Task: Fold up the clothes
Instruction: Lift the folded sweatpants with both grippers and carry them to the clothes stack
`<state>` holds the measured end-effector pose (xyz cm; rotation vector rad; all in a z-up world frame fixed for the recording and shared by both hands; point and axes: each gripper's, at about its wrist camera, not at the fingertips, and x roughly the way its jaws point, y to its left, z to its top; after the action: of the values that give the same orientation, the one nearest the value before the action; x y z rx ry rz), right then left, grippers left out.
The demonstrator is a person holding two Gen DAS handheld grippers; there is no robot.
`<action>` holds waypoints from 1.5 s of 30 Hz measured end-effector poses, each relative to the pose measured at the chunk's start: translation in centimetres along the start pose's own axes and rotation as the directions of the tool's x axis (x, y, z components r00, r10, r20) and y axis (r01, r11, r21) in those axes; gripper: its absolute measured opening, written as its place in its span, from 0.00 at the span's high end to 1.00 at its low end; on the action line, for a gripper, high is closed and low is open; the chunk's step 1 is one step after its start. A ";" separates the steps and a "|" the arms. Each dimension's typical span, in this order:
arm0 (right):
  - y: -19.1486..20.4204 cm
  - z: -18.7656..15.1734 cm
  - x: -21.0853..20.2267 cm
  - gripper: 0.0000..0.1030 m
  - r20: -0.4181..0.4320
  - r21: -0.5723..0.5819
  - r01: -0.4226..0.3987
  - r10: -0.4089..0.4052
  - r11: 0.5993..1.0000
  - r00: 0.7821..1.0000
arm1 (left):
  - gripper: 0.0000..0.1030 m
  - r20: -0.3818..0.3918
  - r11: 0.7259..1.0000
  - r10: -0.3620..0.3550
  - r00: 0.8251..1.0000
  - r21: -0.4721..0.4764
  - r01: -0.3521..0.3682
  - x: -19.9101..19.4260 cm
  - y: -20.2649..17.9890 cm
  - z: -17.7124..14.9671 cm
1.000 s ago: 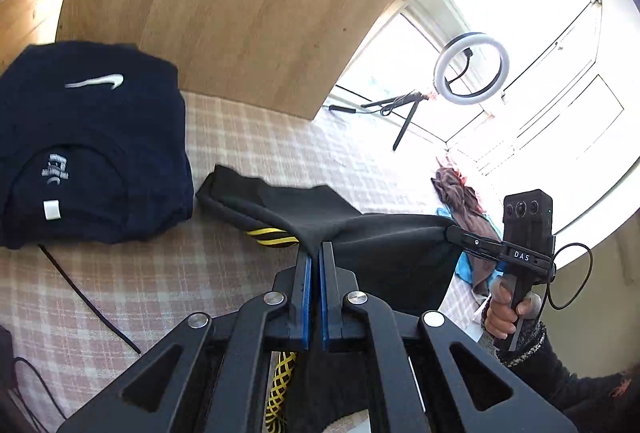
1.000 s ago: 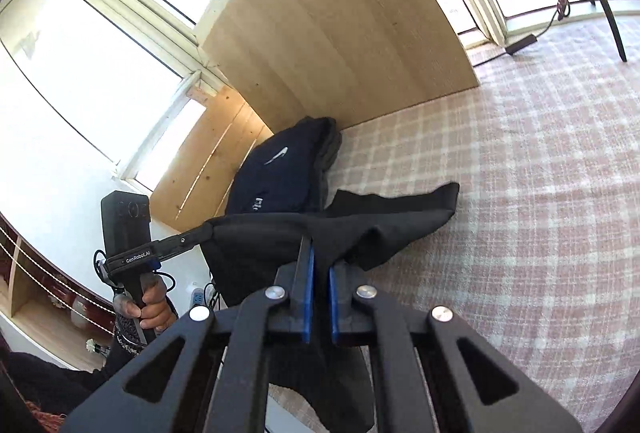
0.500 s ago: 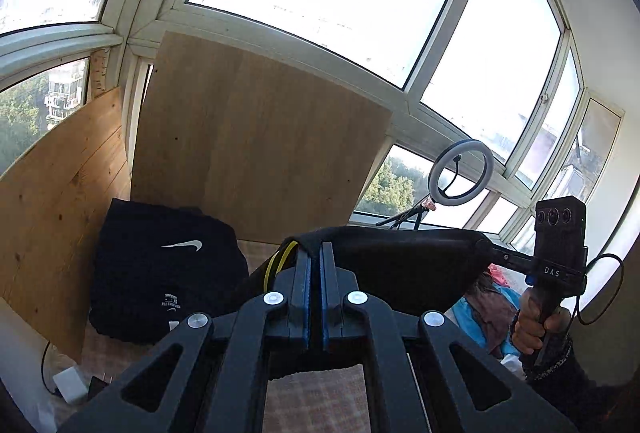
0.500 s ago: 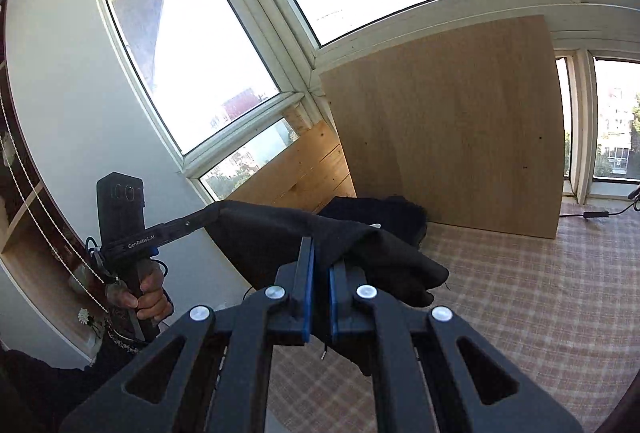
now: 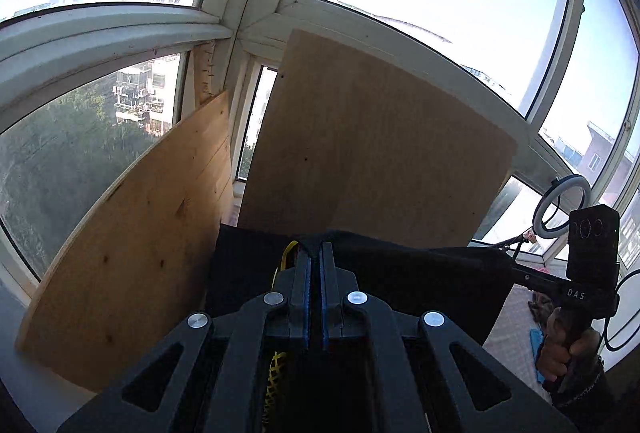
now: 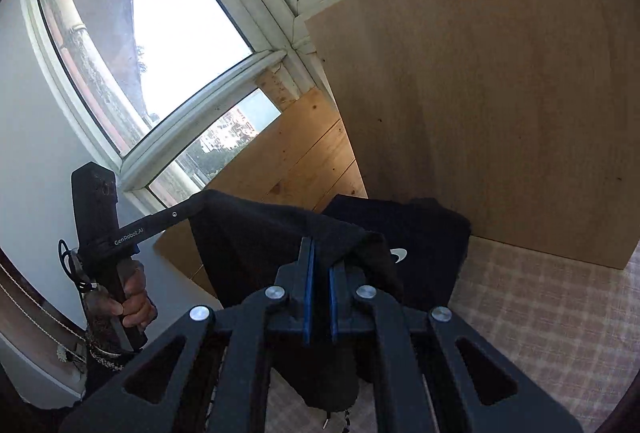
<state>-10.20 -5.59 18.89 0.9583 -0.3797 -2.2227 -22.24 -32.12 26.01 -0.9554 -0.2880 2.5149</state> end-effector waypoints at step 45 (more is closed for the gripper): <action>-3.4 -3.9 13.0 0.77 -0.236 -0.175 0.070 -0.111 0.982 0.965 | 0.82 -0.245 0.967 0.197 0.949 0.210 -0.147 14.0 -1.1 -7.5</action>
<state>-15.47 -12.04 7.65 1.1622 -0.0381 -2.1441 -26.22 -24.32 12.64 -1.2667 0.1215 2.4721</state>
